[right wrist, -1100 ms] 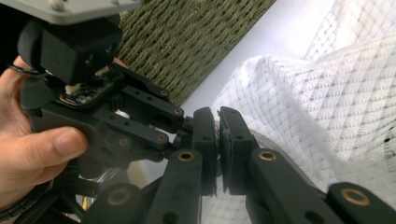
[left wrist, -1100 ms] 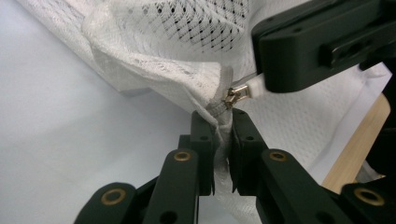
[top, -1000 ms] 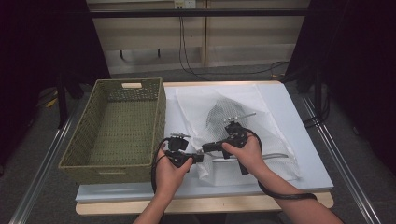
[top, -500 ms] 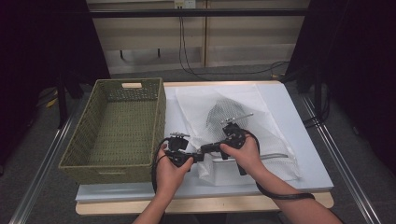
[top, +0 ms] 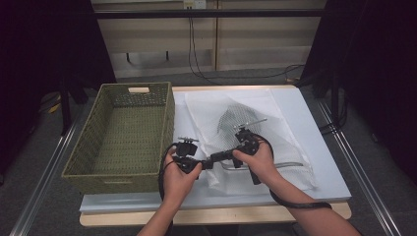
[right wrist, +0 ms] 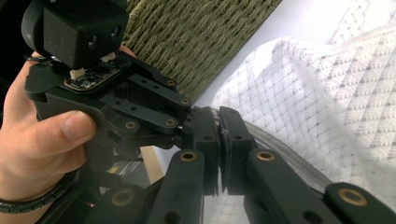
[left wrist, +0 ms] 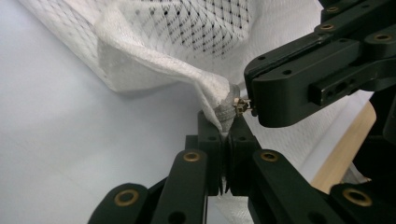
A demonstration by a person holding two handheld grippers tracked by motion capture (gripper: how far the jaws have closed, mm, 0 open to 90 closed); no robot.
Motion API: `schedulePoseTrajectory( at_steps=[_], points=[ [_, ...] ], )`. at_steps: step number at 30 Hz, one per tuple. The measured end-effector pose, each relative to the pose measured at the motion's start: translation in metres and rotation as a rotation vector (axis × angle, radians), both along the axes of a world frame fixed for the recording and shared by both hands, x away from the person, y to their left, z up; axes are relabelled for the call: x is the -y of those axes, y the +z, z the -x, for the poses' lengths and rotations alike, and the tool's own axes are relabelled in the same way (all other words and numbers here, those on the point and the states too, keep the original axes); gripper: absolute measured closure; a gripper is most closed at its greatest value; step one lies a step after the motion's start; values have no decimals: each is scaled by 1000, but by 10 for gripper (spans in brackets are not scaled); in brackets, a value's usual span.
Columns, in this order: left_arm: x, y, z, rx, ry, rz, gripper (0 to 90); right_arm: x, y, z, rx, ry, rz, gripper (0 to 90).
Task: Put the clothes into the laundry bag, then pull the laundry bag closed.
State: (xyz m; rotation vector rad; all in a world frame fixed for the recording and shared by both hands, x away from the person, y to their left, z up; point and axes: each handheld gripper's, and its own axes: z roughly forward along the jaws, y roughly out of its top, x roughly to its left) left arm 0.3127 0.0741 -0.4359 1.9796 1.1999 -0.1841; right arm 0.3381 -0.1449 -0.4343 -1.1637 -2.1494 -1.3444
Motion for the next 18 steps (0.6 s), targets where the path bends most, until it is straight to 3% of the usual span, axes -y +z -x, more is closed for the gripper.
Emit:
schedulePoseTrajectory(
  at_steps=[4, 5, 7, 8, 10, 11, 18],
  points=[
    [-3, 1, 1, -25, 26, 23, 877, 0, 0, 1, -1, 2, -4, 878],
    [-3, 2, 1, -18, 21, 2, 877, 0, 0, 1, -4, 6, -6, 878],
    [-3, 3, 2, -15, 30, -1, 876, -2, -1, 2, -3, 8, -3, 878],
    [-3, 3, 1, -20, 16, -10, 875, -2, -1, 2, -1, 13, 1, 878],
    [-4, 1, 0, -35, 24, 17, 864, -2, 0, 3, 2, 19, 10, 878],
    [-4, 1, -1, -28, 12, -1, 860, -2, 0, 3, 0, 19, 5, 878],
    [-4, 1, -2, -60, -11, 6, 876, 1, -2, 3, -15, 17, -3, 878]
  ],
)
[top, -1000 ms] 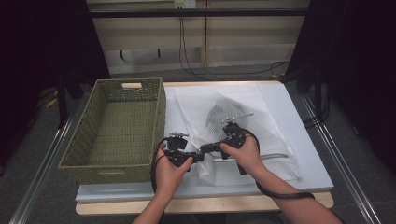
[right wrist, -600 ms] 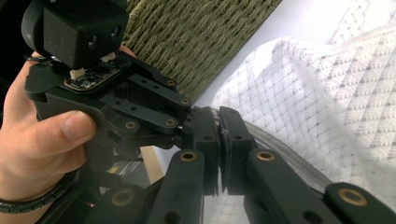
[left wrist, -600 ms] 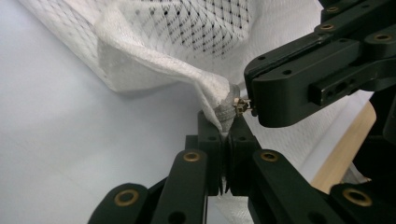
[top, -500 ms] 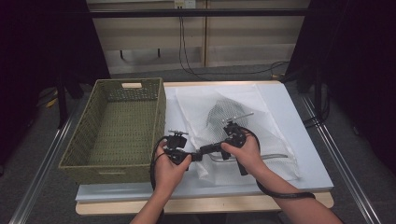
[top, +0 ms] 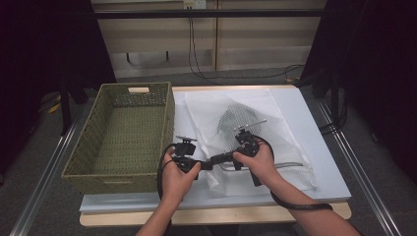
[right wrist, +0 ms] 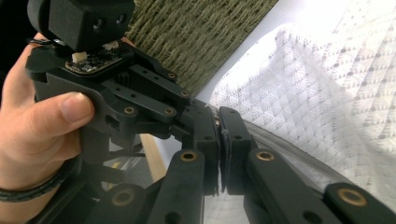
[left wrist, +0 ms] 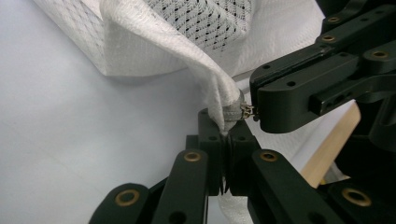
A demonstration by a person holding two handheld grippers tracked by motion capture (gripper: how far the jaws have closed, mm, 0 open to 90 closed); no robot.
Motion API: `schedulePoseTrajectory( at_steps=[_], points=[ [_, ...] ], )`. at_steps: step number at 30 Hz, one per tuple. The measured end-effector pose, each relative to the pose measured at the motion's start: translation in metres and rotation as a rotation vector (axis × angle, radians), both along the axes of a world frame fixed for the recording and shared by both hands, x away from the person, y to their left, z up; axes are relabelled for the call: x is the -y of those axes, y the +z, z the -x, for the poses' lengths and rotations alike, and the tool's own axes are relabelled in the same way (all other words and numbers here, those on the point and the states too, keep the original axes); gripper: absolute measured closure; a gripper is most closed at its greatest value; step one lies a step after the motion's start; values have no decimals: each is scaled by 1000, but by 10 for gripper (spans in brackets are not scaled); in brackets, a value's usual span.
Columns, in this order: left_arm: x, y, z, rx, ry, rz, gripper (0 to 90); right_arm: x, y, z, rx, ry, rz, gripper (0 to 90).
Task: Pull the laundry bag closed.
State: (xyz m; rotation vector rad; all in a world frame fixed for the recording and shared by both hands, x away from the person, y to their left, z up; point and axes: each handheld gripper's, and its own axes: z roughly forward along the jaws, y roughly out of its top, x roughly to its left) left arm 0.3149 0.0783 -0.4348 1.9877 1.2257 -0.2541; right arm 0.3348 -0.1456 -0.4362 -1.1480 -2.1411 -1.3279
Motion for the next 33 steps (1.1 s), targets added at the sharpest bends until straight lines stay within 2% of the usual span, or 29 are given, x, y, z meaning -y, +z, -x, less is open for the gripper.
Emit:
schedulePoseTrajectory(
  at_steps=[1, 2, 3, 4, 5, 6, 7, 9, 12, 14, 15, 17, 18, 19, 20, 21, 23, 25, 26, 27, 28, 29, 30, 31, 32, 33],
  points=[
    [0, 1, 0, 2, -4, -7, 876, 0, 0, 0, 2, 1, 3, 878],
    [2, 1, 1, -5, 13, 0, 876, 0, 0, 1, 2, 4, 4, 879],
    [0, 2, 1, -4, -1, -10, 877, 0, 0, 1, 3, 2, 11, 879],
    [0, 3, 2, -8, 20, 4, 878, 0, 0, 1, 15, -3, 20, 879],
    [-3, 5, 2, 3, 8, -3, 878, 1, -1, 0, 7, -4, 21, 879],
    [-3, 5, 3, -4, 32, 18, 878, 3, -3, -1, 3, -9, 20, 879],
    [-4, 6, 3, -10, 35, 21, 878, 4, -4, -1, 2, -12, 24, 879],
    [-6, 6, 3, -14, 26, 30, 878, 7, -4, -1, -7, -10, 11, 879],
    [-6, 6, 3, -16, 31, 31, 878, 5, -1, 0, 18, -6, 30, 879],
    [-8, 6, 2, -16, 12, 23, 878, 4, 0, 1, 19, -8, 28, 879],
    [-7, 6, 3, -18, 28, 32, 878, 5, 0, 0, 18, -8, 21, 878],
    [-7, 6, 3, -17, 23, 30, 878, 5, -1, 0, 17, -3, 26, 879],
    [-8, 6, 3, -15, 5, 17, 878, 5, -1, 0, 18, 0, 23, 879],
    [-6, 7, 4, -18, 23, 26, 878, 5, 0, 0, 18, 1, 25, 879],
    [-6, 7, 4, -22, 21, 28, 878, 6, 0, 0, 21, 3, 28, 879],
    [-7, 7, 3, -16, 0, 12, 879, 6, 0, 0, 26, 3, 31, 878],
    [-5, 8, 4, -23, 20, 27, 879, 6, 1, 1, 26, 4, 34, 879],
    [-8, 8, 3, -21, -1, 8, 879, 6, 2, 1, 30, 2, 44, 879],
    [-6, 8, 4, -28, 25, 24, 879, 7, 1, 1, 41, -1, 55, 879],
    [-9, 9, 3, -27, 7, 16, 879, 8, 1, 0, 39, -1, 55, 879],
    [-8, 9, 4, -30, 24, 32, 879, 9, 0, 0, 29, -2, 46, 879],
    [-9, 9, 4, -34, 17, 33, 879, 10, 0, 0, 27, -3, 37, 879],
    [-9, 9, 3, -28, 2, 20, 879, 11, 0, 0, 26, -3, 39, 879],
    [-7, 9, 4, -32, 19, 31, 879, 11, 1, 0, 30, -1, 40, 879],
    [-9, 10, 3, -27, -7, 12, 879, 11, 1, 1, 30, -3, 43, 879],
    [-9, 10, 3, -26, -8, 9, 879, 11, 1, 1, 33, -1, 42, 879]
  ],
)
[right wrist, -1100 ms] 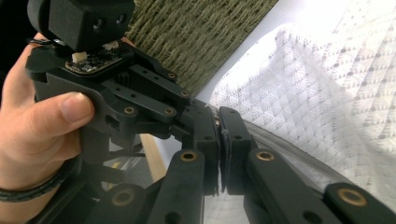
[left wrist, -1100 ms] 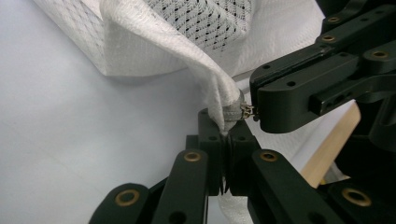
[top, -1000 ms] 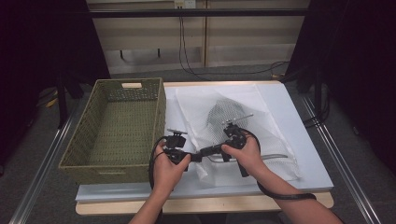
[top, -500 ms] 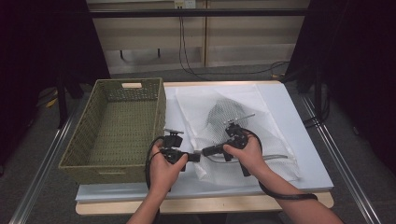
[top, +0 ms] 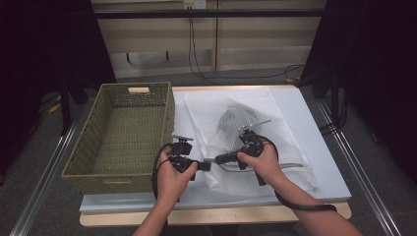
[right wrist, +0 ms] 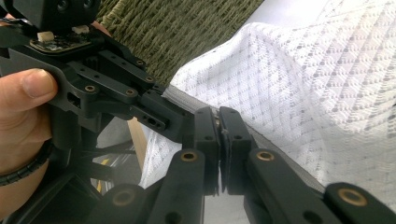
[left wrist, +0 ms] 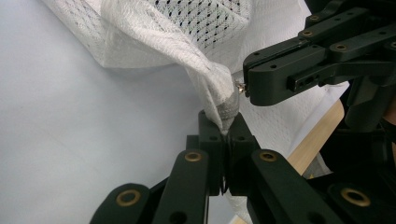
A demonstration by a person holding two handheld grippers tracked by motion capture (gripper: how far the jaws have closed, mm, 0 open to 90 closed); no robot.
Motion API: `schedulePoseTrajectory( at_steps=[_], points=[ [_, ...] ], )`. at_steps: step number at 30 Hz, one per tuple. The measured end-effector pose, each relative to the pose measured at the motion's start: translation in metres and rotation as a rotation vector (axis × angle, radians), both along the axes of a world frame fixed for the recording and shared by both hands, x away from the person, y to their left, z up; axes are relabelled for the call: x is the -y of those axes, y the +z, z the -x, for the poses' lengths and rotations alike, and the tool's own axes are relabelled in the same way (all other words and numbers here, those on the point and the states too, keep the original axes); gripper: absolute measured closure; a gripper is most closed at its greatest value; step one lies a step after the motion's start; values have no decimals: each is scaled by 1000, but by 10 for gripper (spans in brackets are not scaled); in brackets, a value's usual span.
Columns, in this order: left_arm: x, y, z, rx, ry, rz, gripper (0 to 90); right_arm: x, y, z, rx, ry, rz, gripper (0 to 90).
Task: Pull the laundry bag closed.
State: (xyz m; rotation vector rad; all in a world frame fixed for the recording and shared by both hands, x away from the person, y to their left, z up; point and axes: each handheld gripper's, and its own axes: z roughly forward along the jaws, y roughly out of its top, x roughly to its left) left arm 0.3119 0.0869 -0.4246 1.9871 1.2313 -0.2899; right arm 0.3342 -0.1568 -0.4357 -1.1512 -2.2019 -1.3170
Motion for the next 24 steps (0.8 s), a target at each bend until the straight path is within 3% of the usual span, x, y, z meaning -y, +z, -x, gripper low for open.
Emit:
schedulePoseTrajectory(
  at_steps=[8, 12, 13, 16, 17, 19, 21, 24],
  points=[
    [3, 3, 0, -10, 11, 26, 879, 3, 1, 1, -2, -6, -11, 878],
    [3, 4, -1, -17, -19, 9, 879, 5, 1, 2, -7, -3, -13, 879],
    [5, 4, 0, -19, 4, 17, 879, 6, 0, 2, -5, -5, -12, 879],
    [1, 6, -1, -18, -3, 8, 880, 6, 0, 2, 7, -13, 10, 879],
    [1, 7, -1, -24, 9, 25, 880, 8, 0, 2, 1, -14, 0, 879],
    [0, 7, -1, -28, -6, 20, 879, 10, -1, 2, -12, -15, -22, 879],
    [0, 7, -1, -31, -8, 16, 880, 10, 0, 2, 4, -11, -10, 879],
    [0, 7, -2, -30, -12, 14, 879, 10, -1, 3, -9, -10, -19, 878]
  ],
)
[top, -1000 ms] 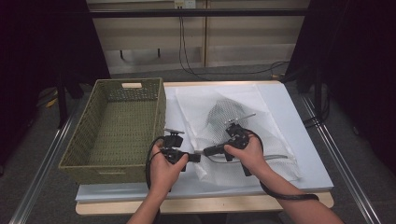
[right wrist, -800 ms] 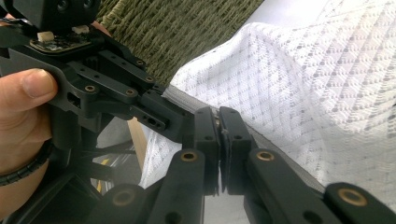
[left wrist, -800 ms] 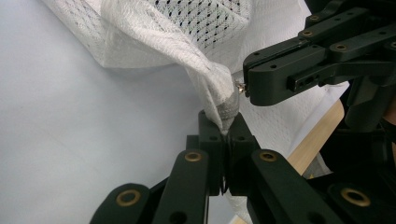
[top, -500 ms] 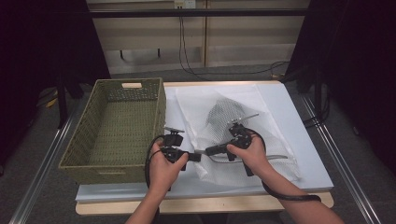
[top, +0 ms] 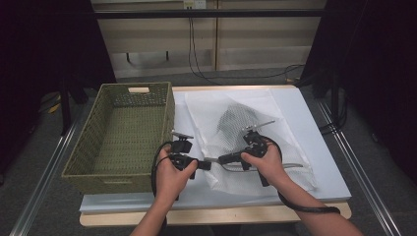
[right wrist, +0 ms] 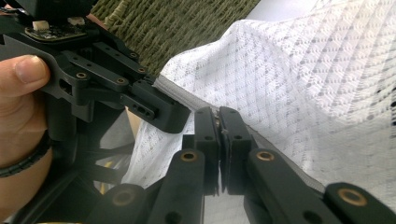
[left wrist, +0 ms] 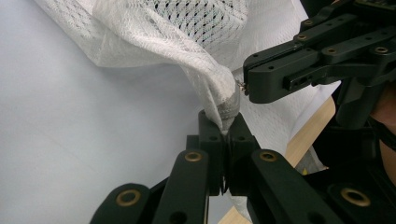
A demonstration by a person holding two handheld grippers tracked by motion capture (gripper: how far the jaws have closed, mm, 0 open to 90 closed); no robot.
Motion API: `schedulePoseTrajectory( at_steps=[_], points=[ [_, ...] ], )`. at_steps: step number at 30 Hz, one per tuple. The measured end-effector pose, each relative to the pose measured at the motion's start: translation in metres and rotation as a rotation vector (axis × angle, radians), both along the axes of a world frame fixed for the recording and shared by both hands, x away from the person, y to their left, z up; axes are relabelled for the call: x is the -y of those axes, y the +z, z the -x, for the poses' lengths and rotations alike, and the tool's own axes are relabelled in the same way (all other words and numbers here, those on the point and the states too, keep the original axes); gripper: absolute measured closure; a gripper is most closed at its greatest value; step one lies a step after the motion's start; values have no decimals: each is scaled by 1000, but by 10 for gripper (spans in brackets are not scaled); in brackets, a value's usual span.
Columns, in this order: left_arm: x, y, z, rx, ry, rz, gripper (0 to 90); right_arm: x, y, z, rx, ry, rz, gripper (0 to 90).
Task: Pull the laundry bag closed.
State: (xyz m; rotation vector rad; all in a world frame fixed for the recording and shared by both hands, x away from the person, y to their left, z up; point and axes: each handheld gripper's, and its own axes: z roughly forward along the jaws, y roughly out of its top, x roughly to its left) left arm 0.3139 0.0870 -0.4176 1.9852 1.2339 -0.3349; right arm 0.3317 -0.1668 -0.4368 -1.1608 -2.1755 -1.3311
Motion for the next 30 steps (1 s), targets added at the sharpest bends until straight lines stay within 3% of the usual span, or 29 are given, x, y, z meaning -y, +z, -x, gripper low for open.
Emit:
schedulePoseTrajectory(
  at_steps=[12, 14, 16, 20, 21, 22, 24, 26, 30],
  points=[
    [-2, 1, 0, -20, 2, 8, 880, 3, 0, 1, 7, -8, 15, 878],
    [-2, 1, 0, -32, 5, 30, 879, 5, 0, 2, 12, -18, 31, 878],
    [-2, 2, -1, -26, -3, 21, 880, 7, 0, 1, -2, -16, 9, 878],
    [0, 3, -2, -24, -17, 12, 880, 7, 1, 3, 8, -20, 27, 878],
    [1, 3, -1, -34, 5, 31, 880, 8, 0, 3, 9, -17, 18, 878],
    [0, 3, -3, -32, -14, 16, 879, 9, 0, 3, 4, -24, 16, 878],
    [-1, 4, -4, -33, -16, 18, 879, 11, 0, 3, 26, -30, 46, 878],
    [-1, 5, -4, -42, -7, 33, 879, 15, 0, 3, 7, -38, 36, 878],
    [-1, 5, -7, -40, -17, 30, 880, 19, -1, 4, 14, -45, 32, 878]
  ],
)
